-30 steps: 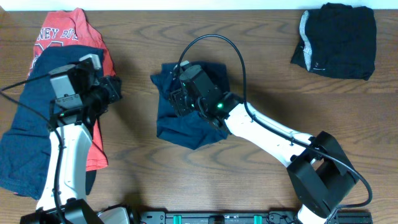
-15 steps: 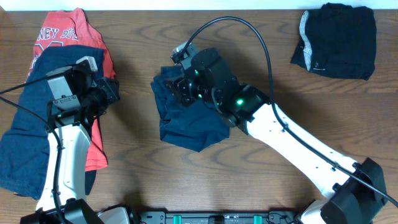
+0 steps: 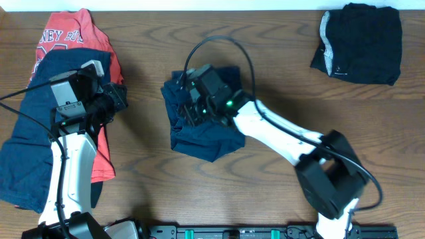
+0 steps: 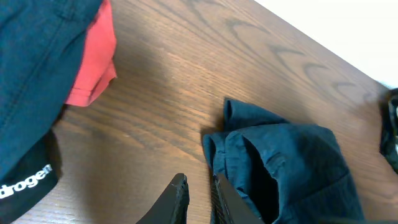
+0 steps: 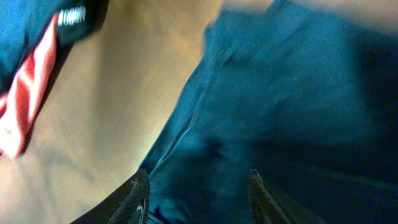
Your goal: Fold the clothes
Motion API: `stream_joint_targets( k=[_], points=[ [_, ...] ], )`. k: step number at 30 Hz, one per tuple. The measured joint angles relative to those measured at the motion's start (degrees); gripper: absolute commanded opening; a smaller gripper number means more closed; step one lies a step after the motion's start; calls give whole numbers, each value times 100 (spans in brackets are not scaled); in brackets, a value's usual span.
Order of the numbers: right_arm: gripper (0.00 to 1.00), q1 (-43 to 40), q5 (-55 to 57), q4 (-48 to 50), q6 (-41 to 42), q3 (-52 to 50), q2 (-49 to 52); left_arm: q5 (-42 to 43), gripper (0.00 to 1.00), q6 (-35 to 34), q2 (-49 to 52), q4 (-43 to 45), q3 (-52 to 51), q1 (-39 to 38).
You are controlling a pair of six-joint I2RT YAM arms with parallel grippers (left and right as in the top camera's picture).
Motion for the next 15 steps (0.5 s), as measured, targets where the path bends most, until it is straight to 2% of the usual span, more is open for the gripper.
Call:
stream_joint_targets(
  k=[9,12,15],
  points=[
    [49,96,-811,-293,219,2,166,-129,17,63,0,-118,0,0],
    [54,-22,-975,-691,245,116,166,-149,17,66,0,-190,0,0],
    [58,-273,-1010,-1539,162,455,85,-162,17,66,0,-271,0,0]
  ],
)
